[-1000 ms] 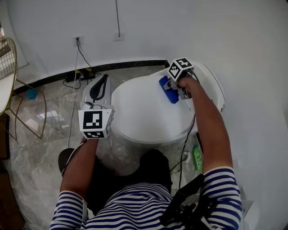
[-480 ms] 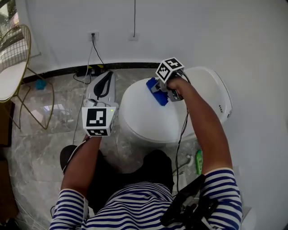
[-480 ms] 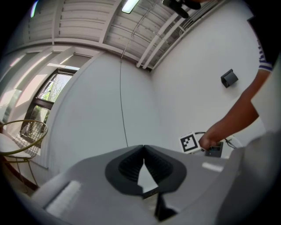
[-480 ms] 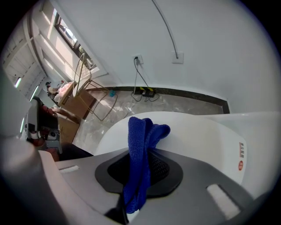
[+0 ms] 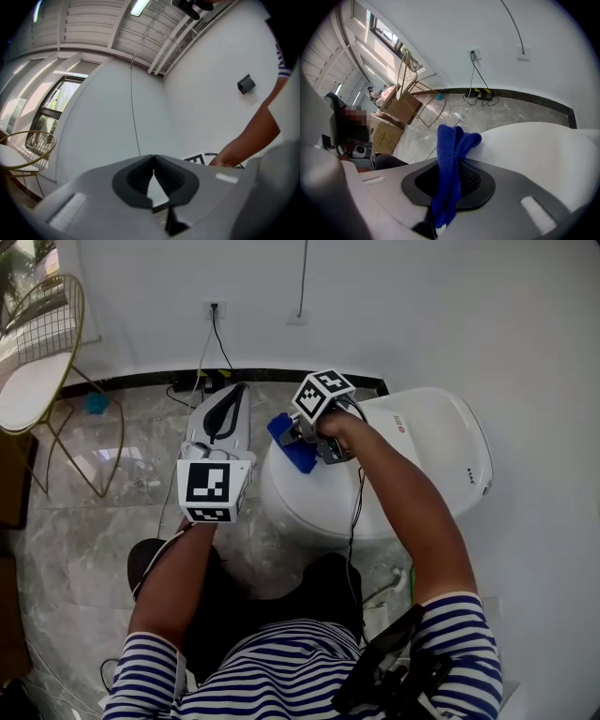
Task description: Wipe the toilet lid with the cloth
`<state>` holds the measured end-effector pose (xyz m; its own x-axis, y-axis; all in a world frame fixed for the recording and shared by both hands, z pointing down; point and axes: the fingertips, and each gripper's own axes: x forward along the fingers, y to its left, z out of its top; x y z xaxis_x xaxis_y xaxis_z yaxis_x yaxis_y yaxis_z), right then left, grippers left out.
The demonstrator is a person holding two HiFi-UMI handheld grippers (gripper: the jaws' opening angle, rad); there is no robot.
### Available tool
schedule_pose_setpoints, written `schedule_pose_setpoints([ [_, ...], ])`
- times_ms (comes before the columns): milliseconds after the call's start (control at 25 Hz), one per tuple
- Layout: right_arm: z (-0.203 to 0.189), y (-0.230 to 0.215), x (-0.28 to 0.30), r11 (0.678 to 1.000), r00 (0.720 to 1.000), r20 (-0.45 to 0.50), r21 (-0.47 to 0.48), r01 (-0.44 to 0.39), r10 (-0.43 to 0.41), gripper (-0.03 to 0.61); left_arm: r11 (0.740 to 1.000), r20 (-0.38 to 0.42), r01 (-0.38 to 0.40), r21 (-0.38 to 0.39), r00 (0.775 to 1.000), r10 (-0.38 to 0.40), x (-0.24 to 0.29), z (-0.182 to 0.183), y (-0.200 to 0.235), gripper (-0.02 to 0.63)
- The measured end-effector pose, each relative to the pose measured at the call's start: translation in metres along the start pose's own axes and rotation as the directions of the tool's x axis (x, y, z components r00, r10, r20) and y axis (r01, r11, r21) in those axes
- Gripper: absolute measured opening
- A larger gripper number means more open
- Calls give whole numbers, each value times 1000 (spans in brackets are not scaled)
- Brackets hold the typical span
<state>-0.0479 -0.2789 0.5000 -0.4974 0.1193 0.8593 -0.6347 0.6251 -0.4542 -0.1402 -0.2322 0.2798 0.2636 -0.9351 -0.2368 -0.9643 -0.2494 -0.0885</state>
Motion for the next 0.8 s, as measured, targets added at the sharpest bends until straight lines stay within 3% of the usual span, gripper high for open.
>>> schedule_pose_setpoints([
  [440, 12, 27, 26, 999, 999, -6, -25, -46, 46, 61, 1000, -7, -20, 5, 1000, 20, -9, -2, 16, 5],
  [600, 8, 18, -1, 999, 998, 41, -20, -48, 49, 61, 1000, -14, -9, 5, 1000, 9, 0, -6, 4, 5],
  [800, -5, -11, -55, 1000, 994, 112, 25, 12, -15, 61, 999, -45, 42, 1, 998, -42, 17, -21, -18, 5],
])
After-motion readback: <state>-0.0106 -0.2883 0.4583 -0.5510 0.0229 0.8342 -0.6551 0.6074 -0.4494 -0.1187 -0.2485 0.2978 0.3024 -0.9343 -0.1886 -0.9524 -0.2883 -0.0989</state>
